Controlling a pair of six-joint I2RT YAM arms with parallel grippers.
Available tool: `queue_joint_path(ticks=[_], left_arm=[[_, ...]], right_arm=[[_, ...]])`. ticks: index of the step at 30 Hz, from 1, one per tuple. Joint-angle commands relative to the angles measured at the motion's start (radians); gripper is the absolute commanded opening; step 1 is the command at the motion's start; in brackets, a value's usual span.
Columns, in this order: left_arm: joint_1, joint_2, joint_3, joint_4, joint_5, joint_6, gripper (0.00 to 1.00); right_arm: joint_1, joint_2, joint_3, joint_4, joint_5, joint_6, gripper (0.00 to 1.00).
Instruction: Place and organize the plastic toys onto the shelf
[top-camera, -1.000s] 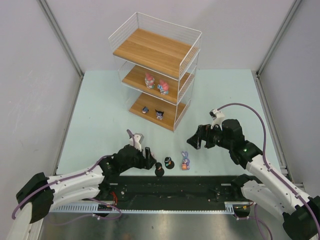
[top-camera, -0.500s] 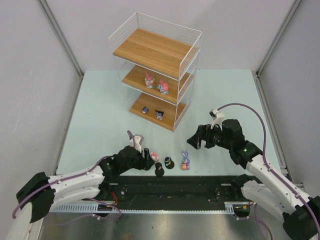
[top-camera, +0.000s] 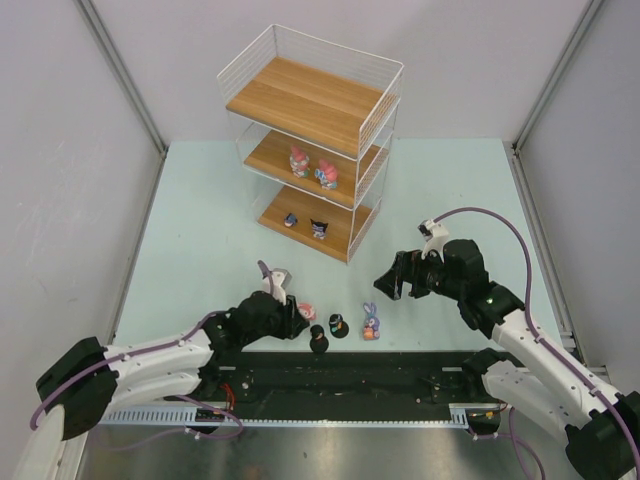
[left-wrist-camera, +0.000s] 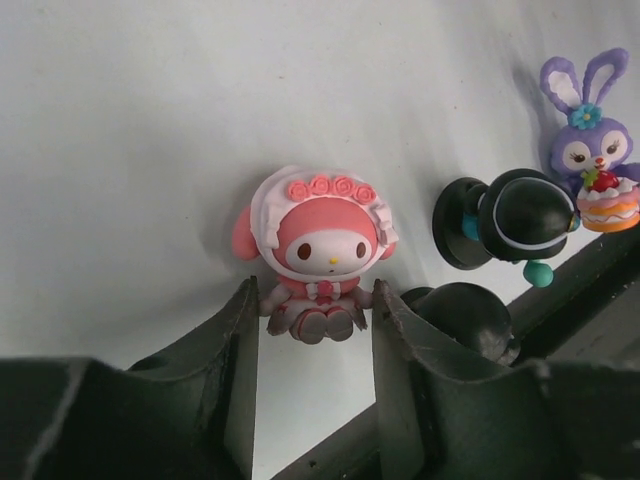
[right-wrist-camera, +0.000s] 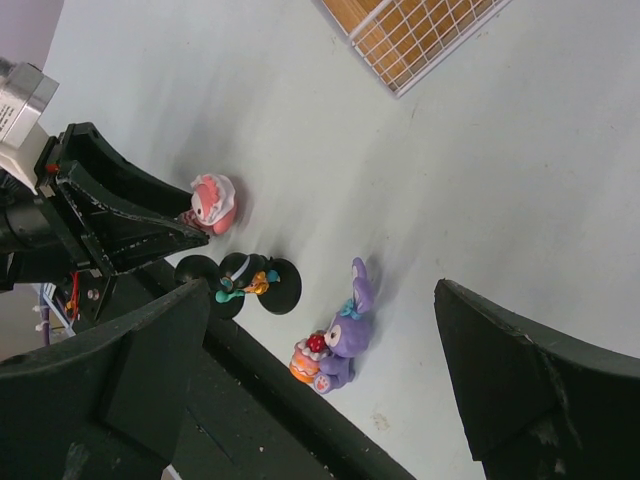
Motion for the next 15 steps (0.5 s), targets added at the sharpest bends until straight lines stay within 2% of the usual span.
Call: queue_joint_path(ticks=[1,2,4,5,6,12,15], left_arm=[[-0.01,0.007,0.0,0.015,0.038,0.009,0.31],[-0.01,0.001,0.0,0.015,0.036,0.007,0.22],[-0.01,-0.012,-0.003,0.011,0.031,0.006,0.12],[-0.01,-0.016,-0.003,0.0,0.025,0.003,0.03],[-0.01,-0.038,-0.001,-0.008,0.019,0.001,0.0],[-0.01,-0.191,0.054,-0.124,-0.042,-0.002,0.0],[-0.01,-0.308,0.102,-0.144,-0.057,0.022,0.0]], right_arm=[[0.005,-0.013,0.0,0.018,-0.002,0.008,1.0],[0.005,-0.012,0.0,0.018,-0.004,0.008,1.0],[0.006,-0.013,0.0,0.021,-0.004,0.01,1.0],[0.005,-0.013,0.001,0.021,-0.004,0.01,1.0],[0.005,-0.013,0.0,0.023,-0.005,0.01,1.0],[0.003,-0.033,0.001,0.056,-0.025,0.048,1.0],[0.006,-0.048,0.001,0.108,-0.07,0.125,1.0]])
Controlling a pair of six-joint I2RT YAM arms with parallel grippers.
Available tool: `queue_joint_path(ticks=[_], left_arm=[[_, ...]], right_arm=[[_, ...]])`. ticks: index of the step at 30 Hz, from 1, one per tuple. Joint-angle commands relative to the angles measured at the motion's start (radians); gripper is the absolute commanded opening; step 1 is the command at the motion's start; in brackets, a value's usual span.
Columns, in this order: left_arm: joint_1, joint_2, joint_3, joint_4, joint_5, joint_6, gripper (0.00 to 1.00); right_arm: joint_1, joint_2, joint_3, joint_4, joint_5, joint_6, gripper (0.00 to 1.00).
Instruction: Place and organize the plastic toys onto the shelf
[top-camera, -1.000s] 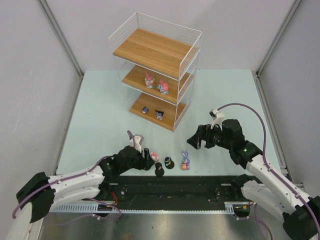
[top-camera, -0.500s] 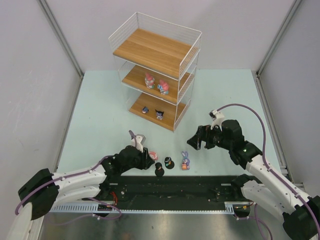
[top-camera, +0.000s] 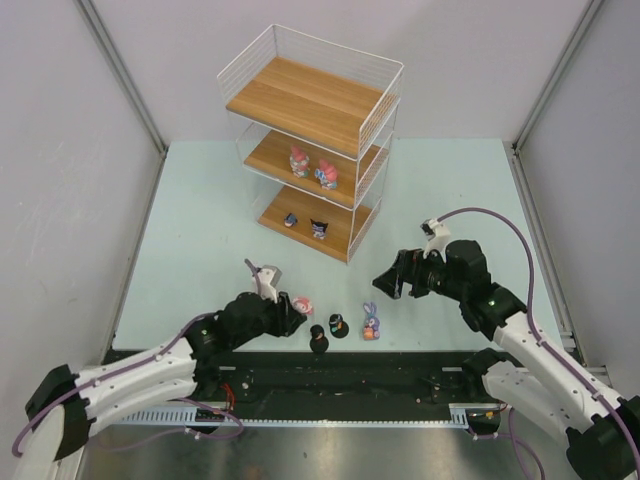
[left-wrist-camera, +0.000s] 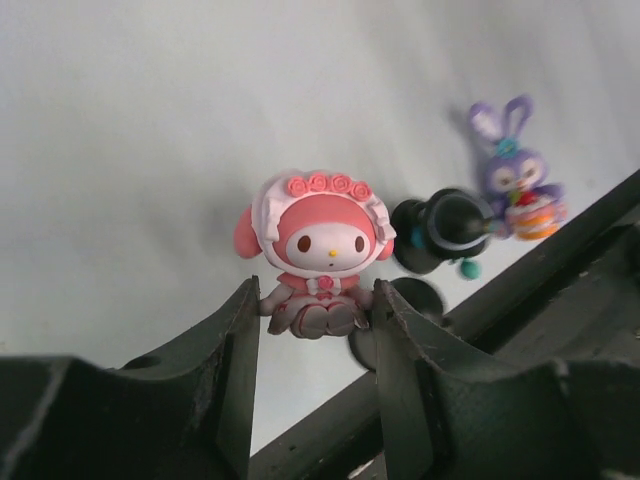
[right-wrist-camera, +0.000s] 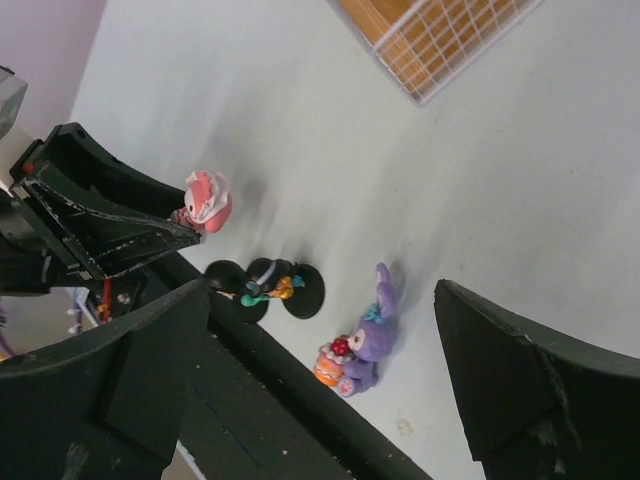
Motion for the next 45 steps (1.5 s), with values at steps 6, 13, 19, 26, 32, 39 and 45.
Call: queue_joint_path(ticks=[6,13,19,26,32,39,45], left_arm=[[-0.014,-0.153,0.173,0.075,-0.029,0.083,0.0],[-0.062,-0.028,0.214,0.291,-0.038,0.1,0.0],[-0.135,0.094,0.272,0.377,-0.075,0.106,0.0],[-0.145,0.065,0.274,0.445,-0.153,0.024,0.0],[-0.146,0.068,0.275,0.483,-0.141,-0.025,0.0],[-0.146,0.048,0.229,0.583,-0.199,-0.184,0.0],[-0.146,0.084,0.225,0.655,-0.233,-0.353,0.0]], right_arm=[[0.115,-0.036,0.002,0.233,-0.042,0.274,1.0],[0.282,-0.036,0.003,0.318,0.113,0.385,1.0],[0.328,-0.008,0.003,0.347,0.188,0.427,1.0],[0.387,-0.042,-0.02,0.338,0.295,0.375,0.95],[0.407,-0.108,-0.081,0.41,0.321,0.384,0.89],[0.511,-0.142,-0.132,0.471,0.442,0.296,0.77],[0.638,-0.105,-0.143,0.577,0.568,0.155,0.73]])
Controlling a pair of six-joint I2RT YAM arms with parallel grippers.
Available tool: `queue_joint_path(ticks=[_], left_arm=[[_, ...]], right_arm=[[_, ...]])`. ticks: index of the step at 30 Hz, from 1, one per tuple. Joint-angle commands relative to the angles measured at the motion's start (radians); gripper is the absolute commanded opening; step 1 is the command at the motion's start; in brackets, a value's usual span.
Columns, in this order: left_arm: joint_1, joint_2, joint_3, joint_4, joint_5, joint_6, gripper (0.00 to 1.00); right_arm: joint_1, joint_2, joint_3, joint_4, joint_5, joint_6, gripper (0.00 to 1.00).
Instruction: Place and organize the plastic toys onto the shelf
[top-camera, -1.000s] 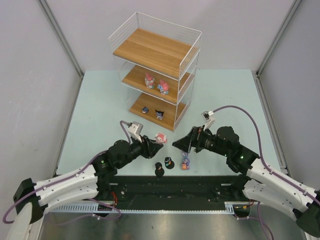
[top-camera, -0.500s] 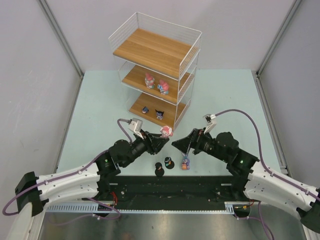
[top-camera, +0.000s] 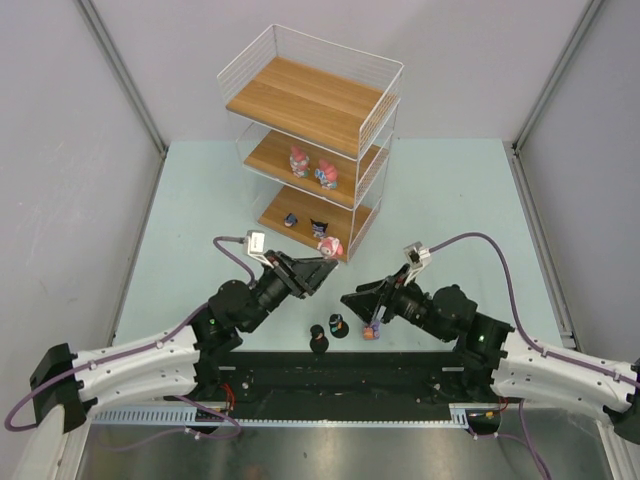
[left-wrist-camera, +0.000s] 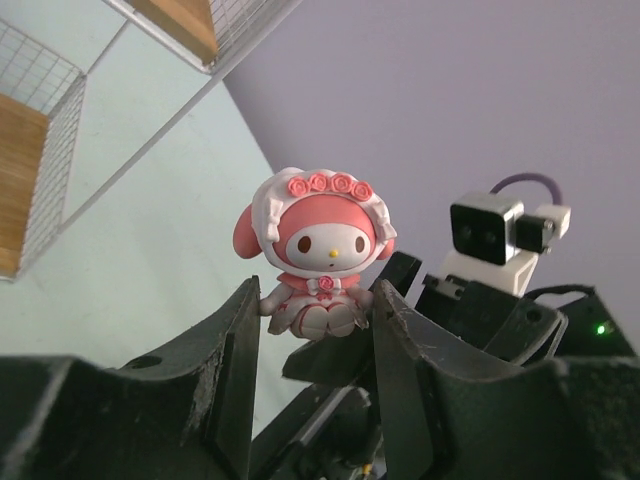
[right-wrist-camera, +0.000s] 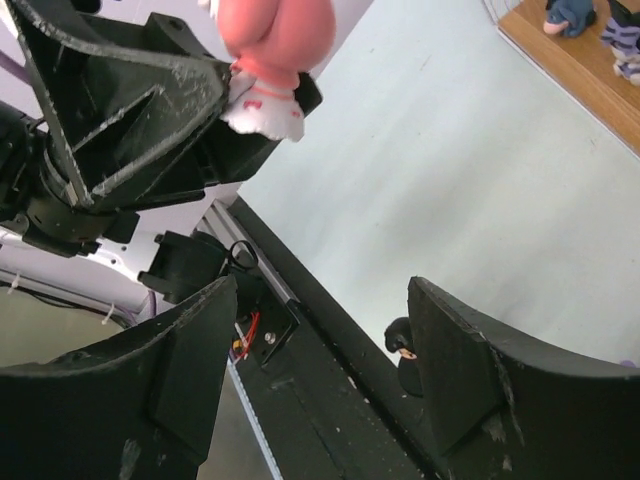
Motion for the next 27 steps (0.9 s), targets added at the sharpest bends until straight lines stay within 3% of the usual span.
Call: queue_joint_path(ticks=[1,10,27], left_arm=[[-0.004,0.02,-0.003,0.14,-0.046,-0.177,0.0],[-0.012,0.093,0.011,0.187,0.025,-0.247,0.0],[-0.06,0.165,0.004,0.25,0.037,-0.283,0.0]], right_arm=[[0.081,0.024,-0.001,0.152,0.162,-0.155,0.75],[0.132,0.05,0.011,0.238,0.289,-0.288,0.75],[0.127,0.082,0.014,0.309,0.329,-0.32,0.62]])
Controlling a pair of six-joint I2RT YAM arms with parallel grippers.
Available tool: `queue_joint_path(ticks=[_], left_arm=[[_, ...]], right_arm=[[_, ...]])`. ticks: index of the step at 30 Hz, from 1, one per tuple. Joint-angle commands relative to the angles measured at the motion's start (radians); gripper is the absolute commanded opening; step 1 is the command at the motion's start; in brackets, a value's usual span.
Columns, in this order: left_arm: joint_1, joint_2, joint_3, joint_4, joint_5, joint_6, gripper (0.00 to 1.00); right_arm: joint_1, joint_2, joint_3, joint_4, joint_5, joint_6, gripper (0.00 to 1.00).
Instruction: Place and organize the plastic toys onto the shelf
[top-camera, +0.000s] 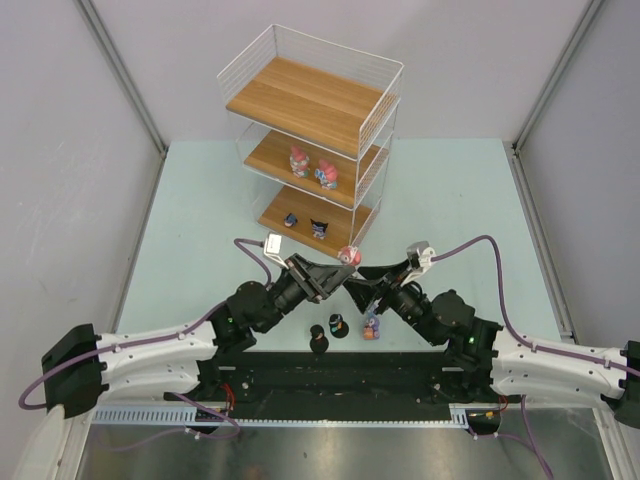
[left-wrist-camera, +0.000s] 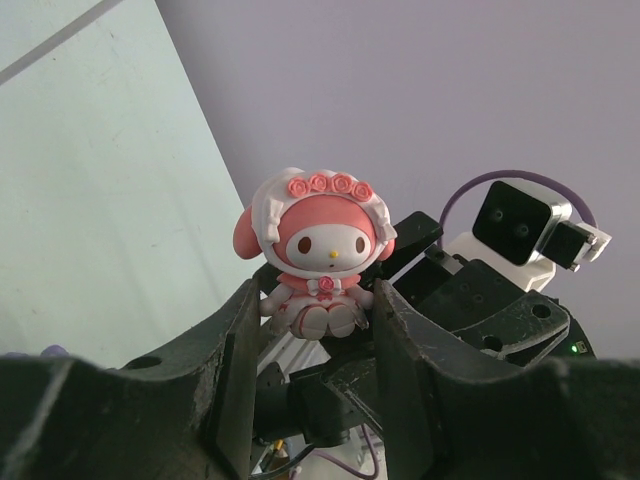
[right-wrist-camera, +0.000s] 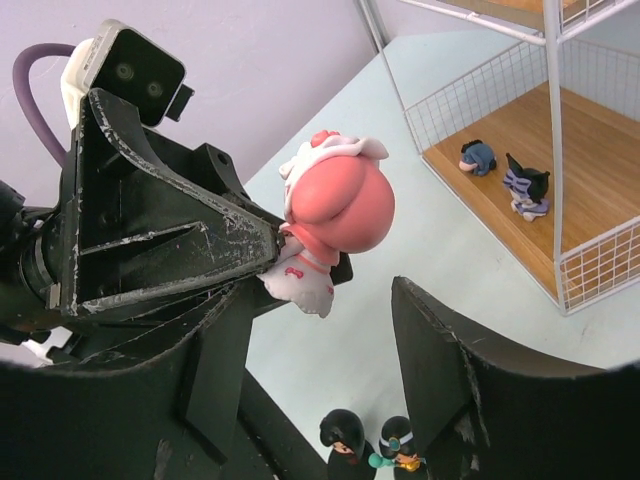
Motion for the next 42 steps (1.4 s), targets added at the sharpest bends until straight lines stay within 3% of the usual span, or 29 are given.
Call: queue_joint_path(ticks=[1,16,21,26,29,35,42], left_arm=[[-0.012,0.006,0.003,0.088,0.004,-0.03,0.0],[-0.029,0.047,-0.028,0.168,0.026,-0.11,0.0],[-0.043,0.073,-0.063,0.222,-0.005,-0.183,0.0],[-0.046,0.095,-0.083,0.272,-0.013,-0.233,0.0],[-0.047,0.11,-0.08,0.286,-0.002,-0.24,0.0],[-0.047,0.145,-0.08,0.311,0.019,-0.26,0.0],[-0.05,0.151,-0.089,0.323,0.029,-0.265,0.0]], right_arm=[[0.001,-0.004,0.016,0.062,0.032,-0.02,0.61],[-0.014,0.011,0.016,0.069,0.043,-0.011,0.53],[-0.014,0.01,0.016,0.072,0.052,-0.015,0.6],[-0.014,0.013,0.016,0.077,0.064,-0.023,0.59],[-0.016,0.016,0.016,0.082,0.066,-0.029,0.52],[-0.016,0.016,0.016,0.075,0.065,-0.026,0.03],[-0.022,-0.001,0.016,0.042,0.058,-0.02,0.0]])
